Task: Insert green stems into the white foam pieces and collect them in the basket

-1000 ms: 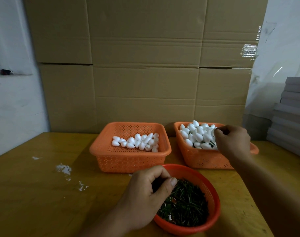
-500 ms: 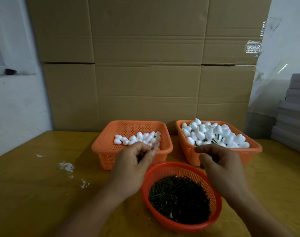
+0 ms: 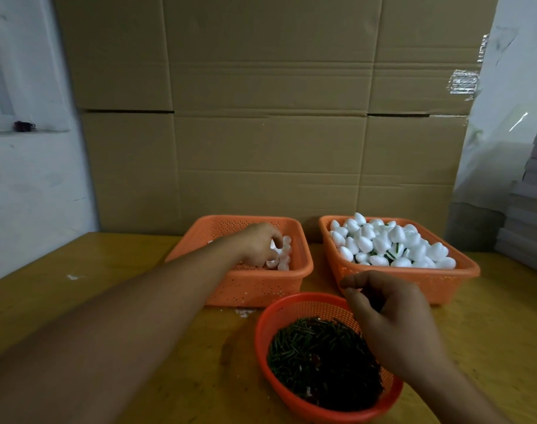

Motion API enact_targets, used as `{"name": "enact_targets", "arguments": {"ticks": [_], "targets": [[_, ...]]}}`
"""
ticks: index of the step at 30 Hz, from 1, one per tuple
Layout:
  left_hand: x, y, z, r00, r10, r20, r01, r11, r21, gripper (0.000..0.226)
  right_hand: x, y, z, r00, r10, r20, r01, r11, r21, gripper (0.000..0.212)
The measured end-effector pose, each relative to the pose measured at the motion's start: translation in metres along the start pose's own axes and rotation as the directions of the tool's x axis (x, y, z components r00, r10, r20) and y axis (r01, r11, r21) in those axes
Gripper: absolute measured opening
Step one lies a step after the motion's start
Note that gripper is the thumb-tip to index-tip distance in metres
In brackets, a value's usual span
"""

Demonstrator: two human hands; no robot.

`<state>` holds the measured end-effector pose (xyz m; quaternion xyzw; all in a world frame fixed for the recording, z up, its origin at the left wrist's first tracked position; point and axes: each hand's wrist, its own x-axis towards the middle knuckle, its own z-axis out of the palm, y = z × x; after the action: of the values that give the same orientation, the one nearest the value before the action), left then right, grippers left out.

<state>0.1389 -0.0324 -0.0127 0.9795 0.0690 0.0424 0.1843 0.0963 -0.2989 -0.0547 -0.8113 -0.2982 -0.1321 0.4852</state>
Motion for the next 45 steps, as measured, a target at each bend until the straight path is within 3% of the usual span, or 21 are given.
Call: {"name": "enact_targets", "arguments": {"ticks": [9,14,19,22,24,27,33,38,45], "targets": [[0.035,0.010,0.017,0.972,-0.044,0.231,-0.002,0.981,0.194,0.045,-0.001,0.000,-0.002,0.997,-0.062,-0.041,0.060,0.997,-0.049,0.011],[0.042,0.011,0.028,0.953,-0.174,0.250,0.164,0.985,0.058,0.065,-0.001,0.001,-0.002,0.996,-0.081,-0.032,0.079,0.995,-0.061,0.011],[0.040,0.008,0.029,0.961,-0.158,0.228,0.140,0.986,0.093,0.050,-0.002,-0.001,-0.001,0.996,-0.085,-0.021,0.083,0.994,-0.067,0.011],[0.041,0.007,0.028,0.968,-0.070,0.242,0.024,0.982,0.189,0.037,-0.002,-0.002,-0.002,0.996,-0.088,-0.007,0.087,0.994,-0.070,0.011],[0.041,0.006,0.025,0.970,-0.010,0.242,-0.037,0.981,0.188,0.017,-0.002,-0.003,-0.002,0.996,-0.086,-0.005,0.086,0.994,-0.069,0.011],[0.037,0.004,0.018,0.982,0.071,0.177,-0.091,0.990,0.106,0.008,-0.003,-0.003,-0.002,0.997,-0.082,-0.005,0.081,0.995,-0.065,0.011],[0.019,0.004,0.004,0.991,0.127,-0.048,-0.132,0.980,-0.147,0.018,-0.003,-0.004,-0.001,0.997,-0.080,-0.014,0.078,0.994,-0.083,0.011],[-0.006,0.007,0.001,0.955,0.180,-0.236,-0.242,0.931,-0.272,0.016,-0.004,-0.004,0.000,0.997,-0.081,-0.003,0.080,0.993,-0.089,0.012],[-0.047,0.021,-0.004,0.905,0.237,-0.354,-0.372,0.843,-0.388,0.031,-0.005,-0.006,0.002,0.998,-0.059,0.023,0.061,0.993,-0.098,0.013]]}}
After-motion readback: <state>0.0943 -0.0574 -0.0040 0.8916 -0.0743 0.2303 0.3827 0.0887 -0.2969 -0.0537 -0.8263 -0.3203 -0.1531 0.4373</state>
